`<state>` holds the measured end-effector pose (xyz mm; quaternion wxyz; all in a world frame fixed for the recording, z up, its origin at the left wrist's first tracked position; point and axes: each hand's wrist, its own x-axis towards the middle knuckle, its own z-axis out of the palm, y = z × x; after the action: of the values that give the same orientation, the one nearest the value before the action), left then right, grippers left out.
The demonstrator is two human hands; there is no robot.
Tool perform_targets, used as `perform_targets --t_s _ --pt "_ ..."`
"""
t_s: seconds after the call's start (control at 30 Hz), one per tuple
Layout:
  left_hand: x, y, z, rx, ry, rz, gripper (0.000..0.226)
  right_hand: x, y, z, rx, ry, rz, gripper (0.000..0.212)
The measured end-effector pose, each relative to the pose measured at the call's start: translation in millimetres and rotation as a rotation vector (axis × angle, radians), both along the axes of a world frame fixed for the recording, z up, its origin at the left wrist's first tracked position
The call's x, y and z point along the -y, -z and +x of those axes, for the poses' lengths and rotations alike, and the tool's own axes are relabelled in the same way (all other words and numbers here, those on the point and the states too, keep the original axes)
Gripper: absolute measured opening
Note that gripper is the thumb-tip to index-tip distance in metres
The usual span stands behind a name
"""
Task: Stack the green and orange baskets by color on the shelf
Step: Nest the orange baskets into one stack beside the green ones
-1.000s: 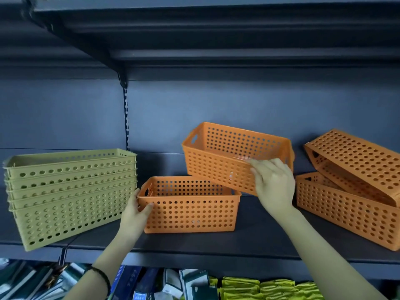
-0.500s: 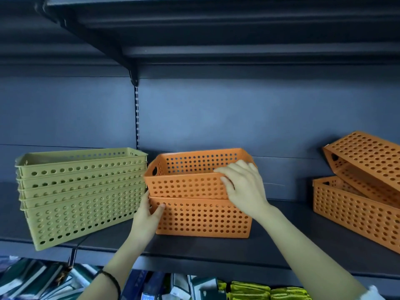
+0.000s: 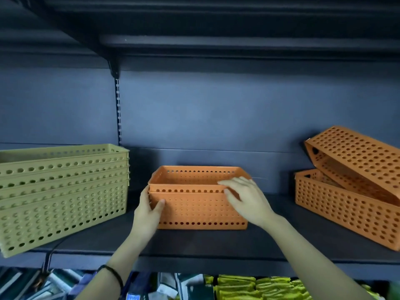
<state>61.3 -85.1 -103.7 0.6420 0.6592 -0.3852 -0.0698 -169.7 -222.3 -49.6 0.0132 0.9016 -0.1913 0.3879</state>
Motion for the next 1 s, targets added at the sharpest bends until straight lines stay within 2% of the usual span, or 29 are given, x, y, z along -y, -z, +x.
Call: perform_targets --t_s 0.13,0.27,0.33,0.4,0.5,0.67,0.83,1.0 --pt "9.4 -3.8 -22.1 -0.015 0.032 -0.006 0.058 5.1 -1.4 -27.0 0.011 -0.03 0.07 0.032" --pt "12.4 -5.9 -37.7 -0.032 0.032 -0.072 0.074 21.4 -5.9 -65.3 0.167 0.065 0.026 0.03" --pt "10.1 -9.5 -37.6 -0.034 0.064 -0.082 0.08 35.8 -9.2 -91.3 0.26 0.196 -0.049 0.032" --pt "9.2 -13.6 -33.9 -0.035 0.086 -0.046 0.075 50.6 -15.2 -119.0 0.286 0.381 -0.147 0.037" --pt "8.9 -16.3 -32.6 -0.042 0.082 -0.013 0.062 67.0 -28.4 -156.1 0.216 0.685 -0.196 0.049" --pt "5.7 -20.3 -44.2 -0.056 0.076 0.005 0.053 80.6 -50.9 -210.9 0.023 1.058 -0.083 0.065" --pt "4.7 -20.2 -60.1 -0.069 0.026 0.008 0.046 91.8 -41.6 -242.9 -0.099 1.068 0.017 0.065" --pt "5.1 -24.2 -82.3 -0.038 -0.008 0.028 0.044 99.3 -18.2 -251.6 -0.018 0.941 -0.035 0.075"
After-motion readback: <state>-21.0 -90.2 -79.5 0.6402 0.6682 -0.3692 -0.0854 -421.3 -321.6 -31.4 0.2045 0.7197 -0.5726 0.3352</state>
